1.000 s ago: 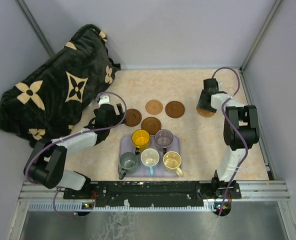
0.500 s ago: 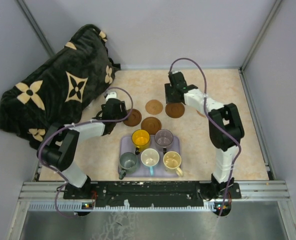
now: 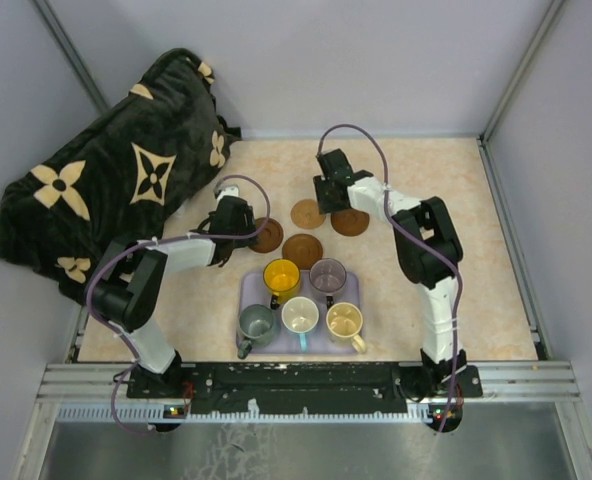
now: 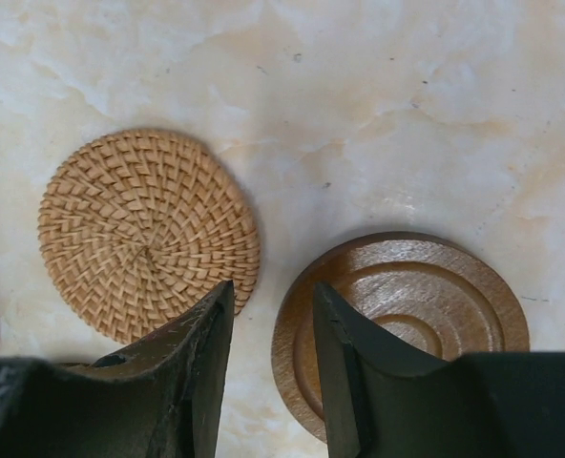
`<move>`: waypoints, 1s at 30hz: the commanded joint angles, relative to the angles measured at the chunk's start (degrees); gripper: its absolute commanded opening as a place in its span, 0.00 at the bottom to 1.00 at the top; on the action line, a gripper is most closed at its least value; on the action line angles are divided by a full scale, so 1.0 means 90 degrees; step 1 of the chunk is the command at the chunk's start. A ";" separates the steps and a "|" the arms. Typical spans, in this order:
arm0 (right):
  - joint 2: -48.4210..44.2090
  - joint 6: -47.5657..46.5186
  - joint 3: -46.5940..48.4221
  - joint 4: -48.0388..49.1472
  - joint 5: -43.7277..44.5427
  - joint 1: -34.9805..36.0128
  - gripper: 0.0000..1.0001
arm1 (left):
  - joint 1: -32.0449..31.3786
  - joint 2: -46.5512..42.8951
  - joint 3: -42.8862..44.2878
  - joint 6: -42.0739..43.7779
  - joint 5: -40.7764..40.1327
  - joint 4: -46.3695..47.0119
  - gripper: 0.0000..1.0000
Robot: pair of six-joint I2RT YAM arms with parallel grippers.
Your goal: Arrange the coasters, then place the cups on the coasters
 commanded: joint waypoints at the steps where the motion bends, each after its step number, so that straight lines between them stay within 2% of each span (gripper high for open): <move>1: 0.0050 -0.0182 0.0480 0.0152 -0.0242 0.0254 0.39 | 0.0014 0.0138 0.0120 -0.0032 0.0268 -0.0103 0.71; 6: 0.0164 -0.0293 0.0675 0.0072 -0.0364 0.0461 0.39 | 0.0019 0.0296 0.0191 -0.0040 0.0334 -0.0161 0.69; 12: 0.0412 -0.0228 0.0859 -0.0039 -0.0701 0.0552 0.39 | 0.0024 0.0453 0.0314 -0.0224 -0.0005 -0.0455 0.67; 21: 0.0984 -0.0169 0.1132 -0.0533 -0.0501 0.0545 0.40 | 0.0402 0.0701 0.0656 -0.0447 -0.0015 -0.0814 0.66; 30: 0.2127 0.0204 0.2466 -0.1117 -0.0454 0.0111 0.40 | 0.0999 0.0755 0.0803 -0.0562 0.0311 -0.0884 0.66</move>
